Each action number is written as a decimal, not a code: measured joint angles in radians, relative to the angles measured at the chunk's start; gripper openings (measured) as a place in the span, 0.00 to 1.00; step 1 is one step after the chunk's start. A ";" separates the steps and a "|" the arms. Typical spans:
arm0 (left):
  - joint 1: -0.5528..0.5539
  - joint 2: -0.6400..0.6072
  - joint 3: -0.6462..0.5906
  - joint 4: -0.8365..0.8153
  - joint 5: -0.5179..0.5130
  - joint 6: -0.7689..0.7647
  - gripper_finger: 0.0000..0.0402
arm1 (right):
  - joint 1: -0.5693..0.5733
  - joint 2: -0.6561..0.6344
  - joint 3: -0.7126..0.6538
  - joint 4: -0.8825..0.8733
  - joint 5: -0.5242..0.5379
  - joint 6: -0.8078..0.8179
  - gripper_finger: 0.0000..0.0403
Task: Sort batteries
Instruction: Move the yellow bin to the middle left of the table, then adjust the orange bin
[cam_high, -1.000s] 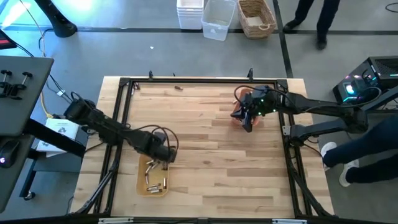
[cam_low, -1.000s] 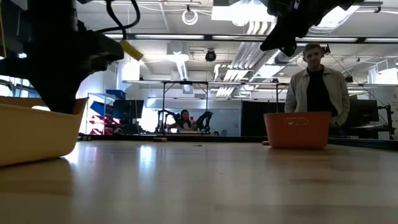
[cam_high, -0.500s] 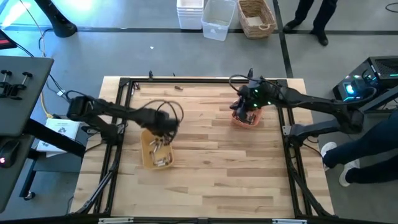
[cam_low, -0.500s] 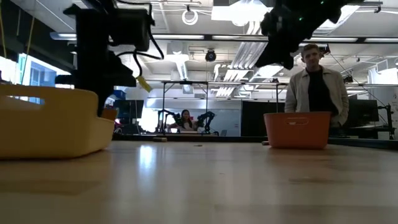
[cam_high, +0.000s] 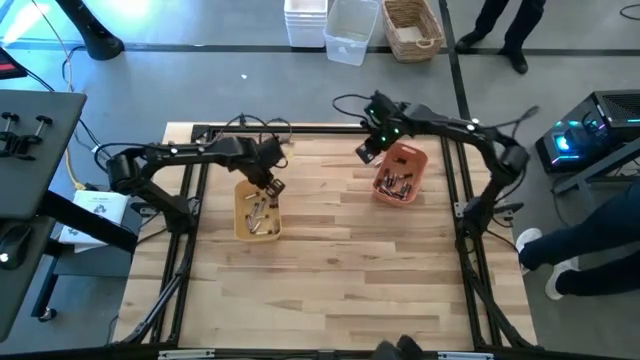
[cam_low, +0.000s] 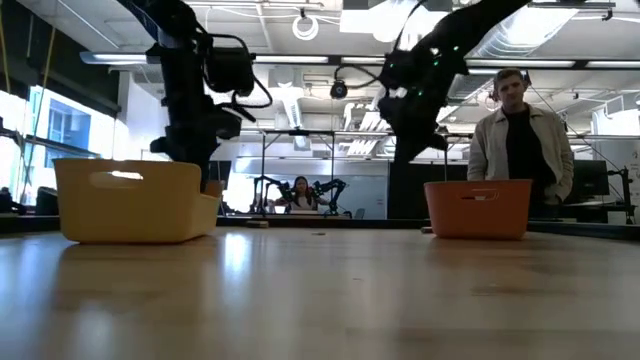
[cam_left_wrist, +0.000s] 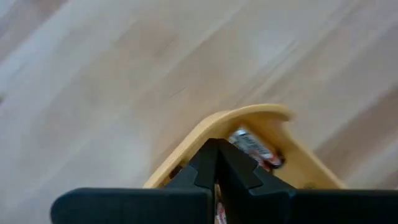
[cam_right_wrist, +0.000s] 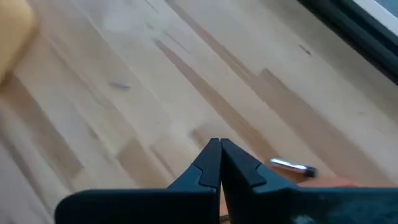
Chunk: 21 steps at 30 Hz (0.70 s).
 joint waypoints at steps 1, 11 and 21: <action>0.008 -0.011 0.006 0.000 0.016 0.024 0.00 | -0.012 0.027 0.029 -0.035 -0.001 -0.026 0.00; 0.046 -0.130 0.036 0.030 0.127 0.045 0.00 | -0.102 0.217 0.186 -0.217 -0.063 -0.078 0.22; 0.046 -0.162 0.037 0.222 0.134 -0.066 0.00 | -0.116 0.243 0.179 -0.185 0.112 -0.186 0.20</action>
